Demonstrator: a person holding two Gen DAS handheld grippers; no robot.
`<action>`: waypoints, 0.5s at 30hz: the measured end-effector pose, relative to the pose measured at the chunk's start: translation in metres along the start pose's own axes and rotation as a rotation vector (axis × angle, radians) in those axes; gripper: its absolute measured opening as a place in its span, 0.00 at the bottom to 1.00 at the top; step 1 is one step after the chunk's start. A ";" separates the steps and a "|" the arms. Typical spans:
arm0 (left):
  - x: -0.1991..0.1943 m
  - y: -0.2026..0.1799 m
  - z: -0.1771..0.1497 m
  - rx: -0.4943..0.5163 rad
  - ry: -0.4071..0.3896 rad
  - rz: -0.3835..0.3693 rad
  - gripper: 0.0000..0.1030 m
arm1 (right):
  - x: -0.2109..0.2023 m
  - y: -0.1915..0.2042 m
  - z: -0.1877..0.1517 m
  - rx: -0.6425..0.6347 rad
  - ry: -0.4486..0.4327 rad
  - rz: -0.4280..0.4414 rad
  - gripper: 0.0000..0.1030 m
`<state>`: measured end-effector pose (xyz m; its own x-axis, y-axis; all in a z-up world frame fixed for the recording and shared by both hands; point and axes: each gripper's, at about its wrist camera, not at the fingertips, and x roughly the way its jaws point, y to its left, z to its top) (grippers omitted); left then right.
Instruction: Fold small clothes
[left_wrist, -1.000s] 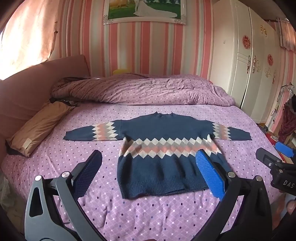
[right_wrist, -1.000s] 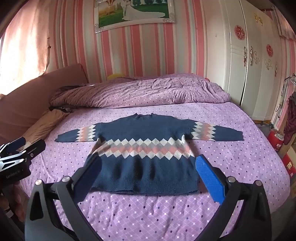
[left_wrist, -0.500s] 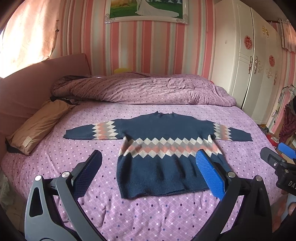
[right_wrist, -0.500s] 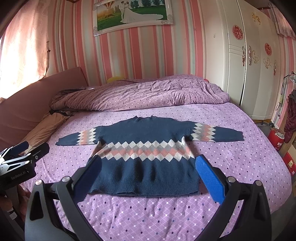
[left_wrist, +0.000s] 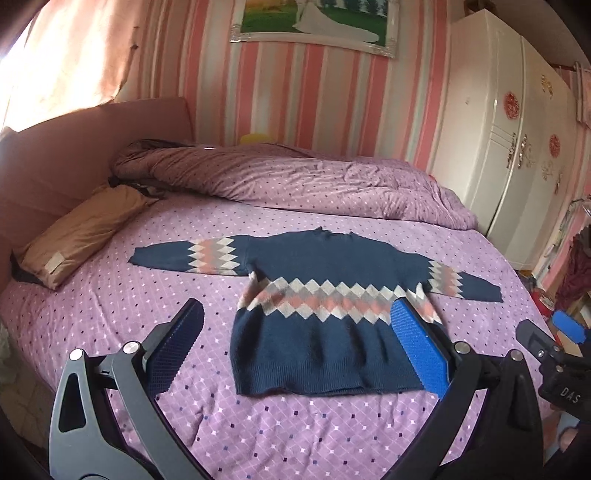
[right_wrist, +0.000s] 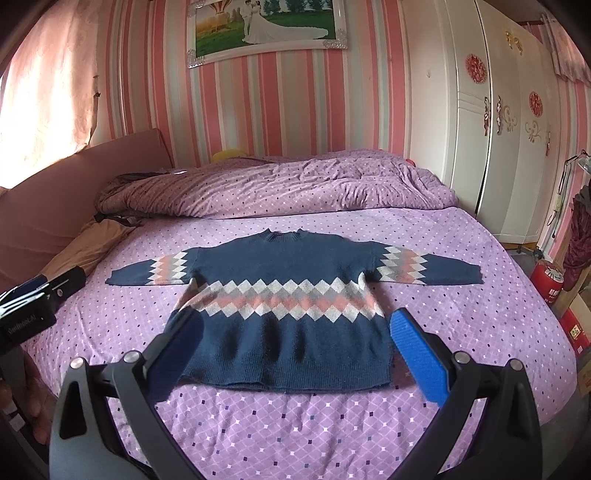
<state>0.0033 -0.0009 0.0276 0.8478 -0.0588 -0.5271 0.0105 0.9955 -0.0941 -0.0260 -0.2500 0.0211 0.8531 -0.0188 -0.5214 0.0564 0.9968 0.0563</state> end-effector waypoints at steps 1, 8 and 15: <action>0.000 -0.002 0.001 0.025 -0.001 -0.001 0.97 | 0.000 0.000 -0.001 0.000 0.000 0.000 0.99; -0.001 -0.014 -0.001 0.077 0.019 -0.006 0.97 | 0.001 0.000 -0.002 0.001 0.001 -0.002 0.99; -0.001 -0.018 -0.001 0.079 0.018 -0.004 0.97 | 0.001 0.000 -0.002 -0.003 0.000 -0.004 0.99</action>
<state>0.0015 -0.0188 0.0292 0.8381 -0.0638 -0.5417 0.0565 0.9979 -0.0301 -0.0266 -0.2501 0.0187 0.8527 -0.0232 -0.5219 0.0586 0.9970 0.0514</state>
